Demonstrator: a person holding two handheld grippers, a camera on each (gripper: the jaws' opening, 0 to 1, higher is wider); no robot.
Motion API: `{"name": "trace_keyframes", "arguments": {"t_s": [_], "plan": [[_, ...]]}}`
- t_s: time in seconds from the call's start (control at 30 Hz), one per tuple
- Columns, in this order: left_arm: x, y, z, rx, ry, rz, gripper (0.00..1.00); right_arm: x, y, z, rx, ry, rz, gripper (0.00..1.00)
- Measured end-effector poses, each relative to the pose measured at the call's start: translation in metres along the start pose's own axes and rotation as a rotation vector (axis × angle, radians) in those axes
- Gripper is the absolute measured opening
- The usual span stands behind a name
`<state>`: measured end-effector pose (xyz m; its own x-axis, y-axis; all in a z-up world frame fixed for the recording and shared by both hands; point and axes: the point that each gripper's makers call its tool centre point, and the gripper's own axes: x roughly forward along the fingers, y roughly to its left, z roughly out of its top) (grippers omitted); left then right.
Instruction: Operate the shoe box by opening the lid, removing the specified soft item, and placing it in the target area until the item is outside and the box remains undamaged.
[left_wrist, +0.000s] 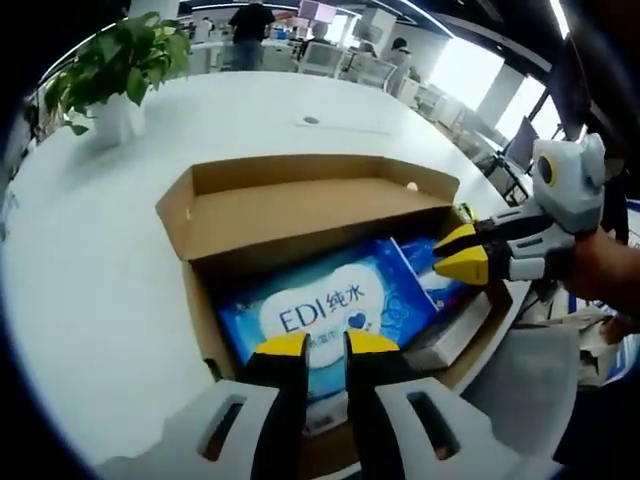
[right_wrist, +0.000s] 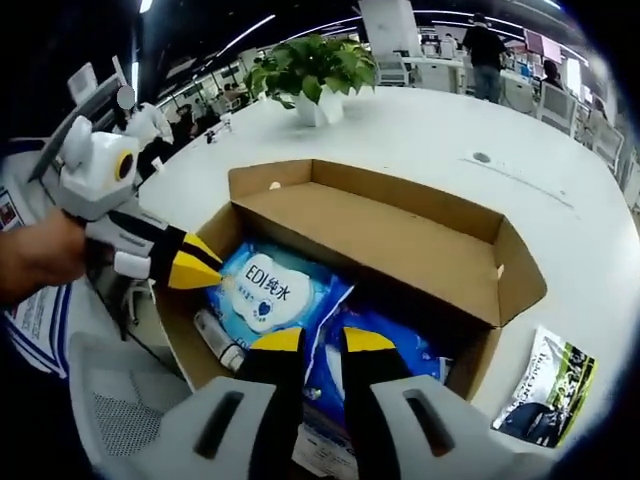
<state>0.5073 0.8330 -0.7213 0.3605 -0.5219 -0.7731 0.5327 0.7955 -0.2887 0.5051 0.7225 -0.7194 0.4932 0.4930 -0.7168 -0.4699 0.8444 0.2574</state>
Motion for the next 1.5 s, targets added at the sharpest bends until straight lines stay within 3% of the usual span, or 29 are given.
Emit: {"name": "trace_keyframes", "arguments": {"t_s": [0.77,1.17,1.5], "plan": [[0.001,0.011,-0.007,-0.018,0.013,-0.006,0.1,0.046,0.004,-0.014,-0.003,0.09,0.027,0.08],[0.002,0.011,-0.006,-0.018,0.014,-0.007,0.1,0.045,0.005,-0.015,0.0,0.091,0.044,0.01],[0.003,0.011,-0.006,-0.012,0.017,-0.004,0.1,0.026,-0.002,-0.013,0.003,0.071,0.033,0.0]]}}
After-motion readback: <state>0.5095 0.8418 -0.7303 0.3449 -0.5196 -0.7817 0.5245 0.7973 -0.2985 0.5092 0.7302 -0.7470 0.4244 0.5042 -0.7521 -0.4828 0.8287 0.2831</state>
